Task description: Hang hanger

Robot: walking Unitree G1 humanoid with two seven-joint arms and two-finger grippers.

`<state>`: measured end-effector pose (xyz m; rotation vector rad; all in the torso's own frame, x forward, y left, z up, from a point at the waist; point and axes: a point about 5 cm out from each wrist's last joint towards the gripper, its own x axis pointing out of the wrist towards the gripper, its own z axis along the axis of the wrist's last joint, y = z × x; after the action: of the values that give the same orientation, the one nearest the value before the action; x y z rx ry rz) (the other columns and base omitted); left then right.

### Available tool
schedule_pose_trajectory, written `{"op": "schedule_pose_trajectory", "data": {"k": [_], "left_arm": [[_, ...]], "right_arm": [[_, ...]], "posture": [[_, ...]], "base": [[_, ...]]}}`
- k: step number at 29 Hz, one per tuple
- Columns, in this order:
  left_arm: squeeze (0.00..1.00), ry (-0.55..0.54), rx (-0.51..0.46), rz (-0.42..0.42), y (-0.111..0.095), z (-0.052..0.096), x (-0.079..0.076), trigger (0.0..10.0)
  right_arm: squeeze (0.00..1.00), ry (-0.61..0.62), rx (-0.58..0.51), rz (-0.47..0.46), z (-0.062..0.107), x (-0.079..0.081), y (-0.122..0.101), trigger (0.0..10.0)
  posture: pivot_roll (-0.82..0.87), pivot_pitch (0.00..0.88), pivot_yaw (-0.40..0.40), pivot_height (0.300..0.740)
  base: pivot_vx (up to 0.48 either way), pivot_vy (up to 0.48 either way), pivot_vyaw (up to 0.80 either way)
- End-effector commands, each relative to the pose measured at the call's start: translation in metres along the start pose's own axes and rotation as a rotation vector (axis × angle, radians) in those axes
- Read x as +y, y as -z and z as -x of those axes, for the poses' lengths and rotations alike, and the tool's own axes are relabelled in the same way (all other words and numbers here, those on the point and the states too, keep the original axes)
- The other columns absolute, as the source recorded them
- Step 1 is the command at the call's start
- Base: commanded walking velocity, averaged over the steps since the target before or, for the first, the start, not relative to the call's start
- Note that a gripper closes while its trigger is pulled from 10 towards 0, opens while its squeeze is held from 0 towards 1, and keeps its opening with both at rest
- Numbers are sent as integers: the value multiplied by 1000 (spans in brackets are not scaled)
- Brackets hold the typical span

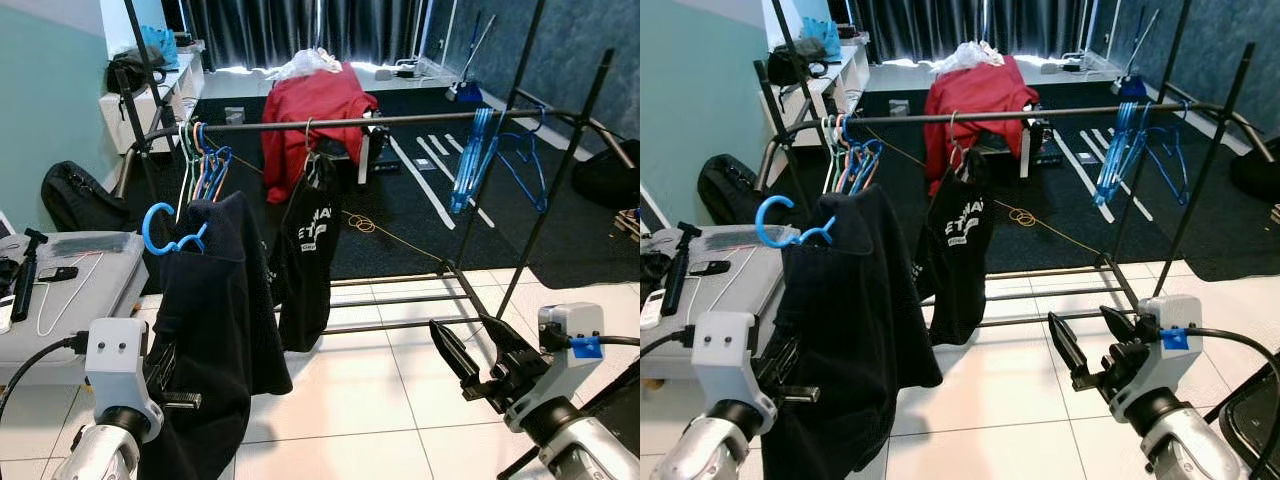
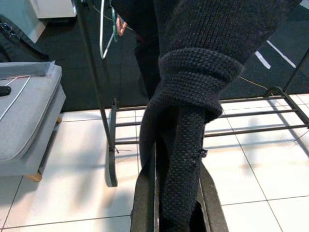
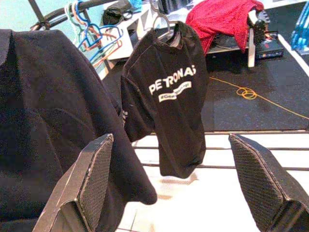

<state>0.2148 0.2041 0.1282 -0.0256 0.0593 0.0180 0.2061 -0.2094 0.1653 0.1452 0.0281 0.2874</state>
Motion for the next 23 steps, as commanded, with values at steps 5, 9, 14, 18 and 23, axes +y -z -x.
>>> {"op": "schedule_pose_trajectory", "data": {"k": [5,9,14,18,23], "left_arm": [[0,-7,-26,12,-5,-1,2,10000],[0,-14,-34,16,-5,-1,2,10000],[0,-14,-33,8,-6,-1,2,10000],[0,-14,-33,10,-6,-1,2,10000],[0,-13,-32,9,-6,-1,2,10000]], "right_arm": [[0,-15,3,-10,0,3,0,10000],[0,-14,3,-10,0,3,0,10000],[0,-14,2,-12,0,3,0,10000],[0,-14,2,-11,0,3,0,10000],[0,-15,2,-12,0,4,0,10000]], "posture": [[-105,0,27,740],[-105,0,27,740],[-103,1,26,740],[-103,2,26,740],[-102,2,26,740]], "base": [[231,0,0],[120,0,0],[0,0,0],[0,0,0],[0,0,0]]}}
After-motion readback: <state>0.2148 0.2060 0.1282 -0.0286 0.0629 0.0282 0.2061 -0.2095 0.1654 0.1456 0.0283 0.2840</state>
